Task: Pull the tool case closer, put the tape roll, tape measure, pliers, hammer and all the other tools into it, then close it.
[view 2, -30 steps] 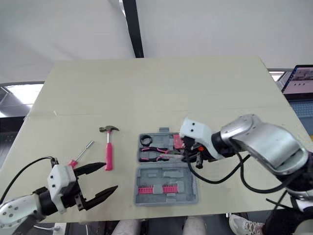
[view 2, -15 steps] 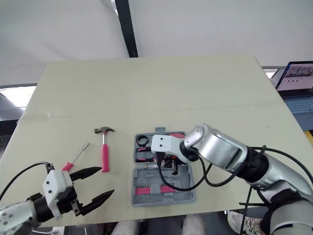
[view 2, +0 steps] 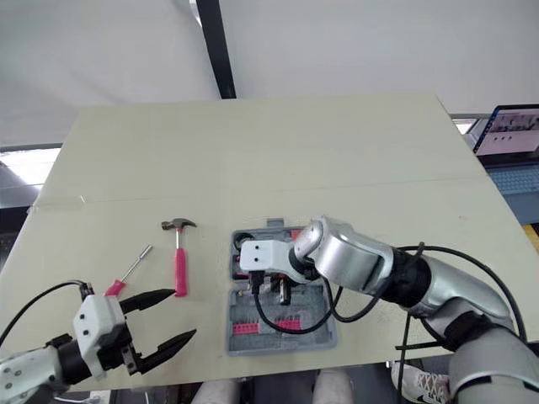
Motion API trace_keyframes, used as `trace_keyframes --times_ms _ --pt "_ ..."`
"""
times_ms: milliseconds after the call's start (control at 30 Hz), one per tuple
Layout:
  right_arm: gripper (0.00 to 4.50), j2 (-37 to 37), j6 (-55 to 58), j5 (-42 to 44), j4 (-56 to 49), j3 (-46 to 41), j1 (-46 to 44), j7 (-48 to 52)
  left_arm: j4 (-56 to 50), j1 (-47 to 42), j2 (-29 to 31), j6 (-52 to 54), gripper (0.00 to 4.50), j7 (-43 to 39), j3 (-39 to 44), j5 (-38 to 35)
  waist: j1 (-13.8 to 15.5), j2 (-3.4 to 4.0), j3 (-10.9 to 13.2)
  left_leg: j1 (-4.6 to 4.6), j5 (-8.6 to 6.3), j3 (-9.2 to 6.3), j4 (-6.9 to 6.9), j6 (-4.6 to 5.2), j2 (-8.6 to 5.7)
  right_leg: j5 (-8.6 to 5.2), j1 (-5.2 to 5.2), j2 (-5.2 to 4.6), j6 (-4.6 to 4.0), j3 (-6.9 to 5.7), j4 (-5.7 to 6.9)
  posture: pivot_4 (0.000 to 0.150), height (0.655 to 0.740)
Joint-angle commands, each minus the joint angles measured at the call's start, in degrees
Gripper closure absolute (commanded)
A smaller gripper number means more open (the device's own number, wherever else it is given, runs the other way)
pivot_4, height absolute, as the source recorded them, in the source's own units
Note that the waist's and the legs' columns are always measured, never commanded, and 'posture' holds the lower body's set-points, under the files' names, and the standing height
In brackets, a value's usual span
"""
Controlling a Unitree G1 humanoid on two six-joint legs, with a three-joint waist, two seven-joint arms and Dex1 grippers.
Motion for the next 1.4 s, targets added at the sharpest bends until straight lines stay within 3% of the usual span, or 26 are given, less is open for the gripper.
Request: trace_keyframes --times_ms 33,367,1167,1200,1333,1367,1400 --pt "4.44 0.88 -0.25 -1.8 0.43 1.11 -1.27 -0.77 -0.02 1.38 -0.13 -1.64 0.0 -0.81 0.83 0.51 -0.01 0.0 0.0 0.0 0.0 0.0 0.0 0.0 0.0 0.0 0.0 0.0 0.0 0.0 0.0 0.15 0.74" --pt "4.44 4.1 -1.18 -4.79 4.2 2.73 -1.06 -1.66 -0.26 2.33 -0.47 -2.81 0.0 -0.93 0.26 1.49 -0.08 0.0 0.0 -0.01 0.0 0.02 0.0 0.0 0.0 0.0 -0.03 0.0 0.0 0.0 0.02 0.15 0.74" --pt "4.44 4.82 -0.11 -4.27 2.48 2.03 -0.23 -1.14 -0.67 2.71 -0.53 -3.33 0.0 -0.7 -0.71 2.33 -0.11 0.0 0.0 -0.01 0.0 0.02 0.0 0.0 0.0 0.0 -0.04 0.0 0.0 0.0 0.04 0.15 0.74" --pt "3.49 4.66 0.03 -4.1 2.16 1.88 -0.29 -0.99 -0.61 2.72 -0.52 -3.39 0.0 -0.77 -0.74 2.34 -0.11 0.0 0.0 -0.01 0.0 0.02 0.0 0.0 0.0 0.0 -0.04 0.0 0.0 0.0 0.04 0.15 0.74" --pt "1.76 3.31 1.19 -2.76 0.4 0.28 -1.19 0.15 -0.34 2.63 -0.53 -3.59 0.0 -0.91 -0.92 2.43 -0.05 0.0 0.0 -0.01 0.0 0.02 0.0 0.0 0.0 0.0 -0.04 0.0 0.0 0.0 0.04 0.15 0.74" --pt "1.14 3.01 1.55 -2.32 0.0 -0.21 -1.41 0.33 -0.22 2.6 -0.52 -3.69 0.0 -0.99 -0.93 2.44 -0.05 0.0 0.0 -0.01 0.0 0.02 0.0 0.0 0.0 0.0 -0.04 0.0 0.0 0.0 0.04 0.15 0.74" --pt "1.14 2.43 1.78 -1.98 -0.52 -0.73 -1.57 0.46 -0.07 2.53 -0.52 -3.82 0.0 -1.08 -1.01 2.5 -0.07 0.0 0.0 -0.01 0.0 0.02 0.0 0.0 0.0 0.0 -0.04 0.0 0.0 0.0 0.04 0.15 0.74"
